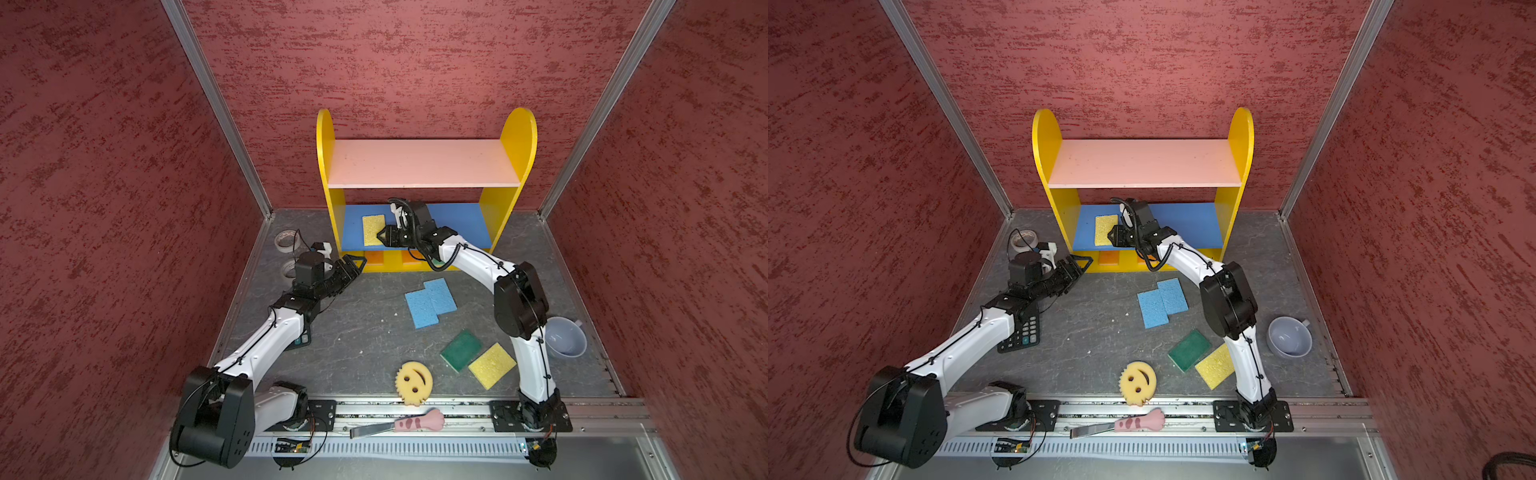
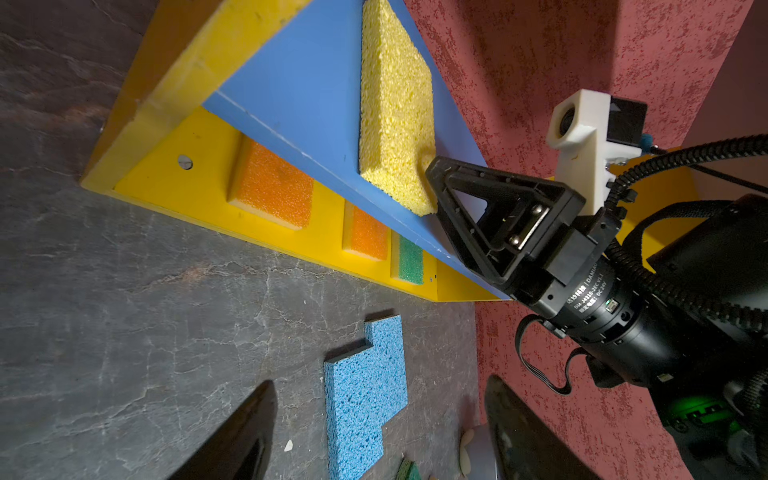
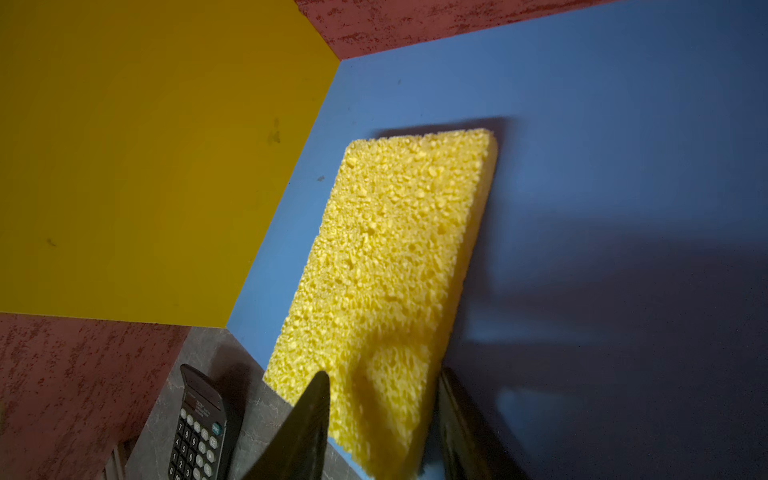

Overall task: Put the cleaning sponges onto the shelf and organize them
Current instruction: 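Lower the yellow sponge onto the blue shelf with the right gripper, then open the right gripper and draw it back from the yellow sponge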

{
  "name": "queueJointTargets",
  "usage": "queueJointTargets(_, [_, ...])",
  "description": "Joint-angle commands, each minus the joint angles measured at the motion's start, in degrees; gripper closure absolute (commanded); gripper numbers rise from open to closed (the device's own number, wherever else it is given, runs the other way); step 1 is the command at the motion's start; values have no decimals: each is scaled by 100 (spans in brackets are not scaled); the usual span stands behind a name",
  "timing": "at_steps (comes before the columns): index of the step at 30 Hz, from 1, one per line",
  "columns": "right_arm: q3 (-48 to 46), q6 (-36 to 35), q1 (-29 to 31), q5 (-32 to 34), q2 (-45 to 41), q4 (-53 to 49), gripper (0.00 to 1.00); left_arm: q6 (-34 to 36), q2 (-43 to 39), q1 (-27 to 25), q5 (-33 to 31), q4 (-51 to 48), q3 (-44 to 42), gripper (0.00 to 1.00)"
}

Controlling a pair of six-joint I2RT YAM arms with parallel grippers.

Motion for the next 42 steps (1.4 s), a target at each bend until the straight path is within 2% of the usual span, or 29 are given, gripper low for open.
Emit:
queueJointTargets(1, [-37, 61, 28, -137, 137, -66, 56, -9, 8, -10, -14, 91, -82, 22])
queueJointTargets(7, [-114, 132, 37, -156, 102, -5, 56, 11, 33, -10, -2, 95, -82, 21])
queueJointTargets(16, [-473, 188, 37, 147, -307, 58, 47, 38, -59, -1, 17, 13, -83, 21])
queueJointTargets(22, [-1465, 322, 37, 421, -1307, 484, 44, 127, -179, -10, 14, -241, -82, 22])
queueJointTargets(26, [-2678, 174, 160, 633, -2176, 1288, 45, 152, -345, -36, 33, -366, -243, 21])
queueJointTargets(31, [-3932, 95, 389, 1184, -3117, 1509, 47, 168, -677, -155, -49, -599, -459, 21])
queueJointTargets(35, [-4777, 118, 555, 1688, -3787, 1382, 47, 255, -727, -467, -342, -860, -457, 21])
queueJointTargets(42, [-6077, 713, 546, 2286, -4537, 1206, 48, 87, -242, -1181, -526, -709, -379, 20])
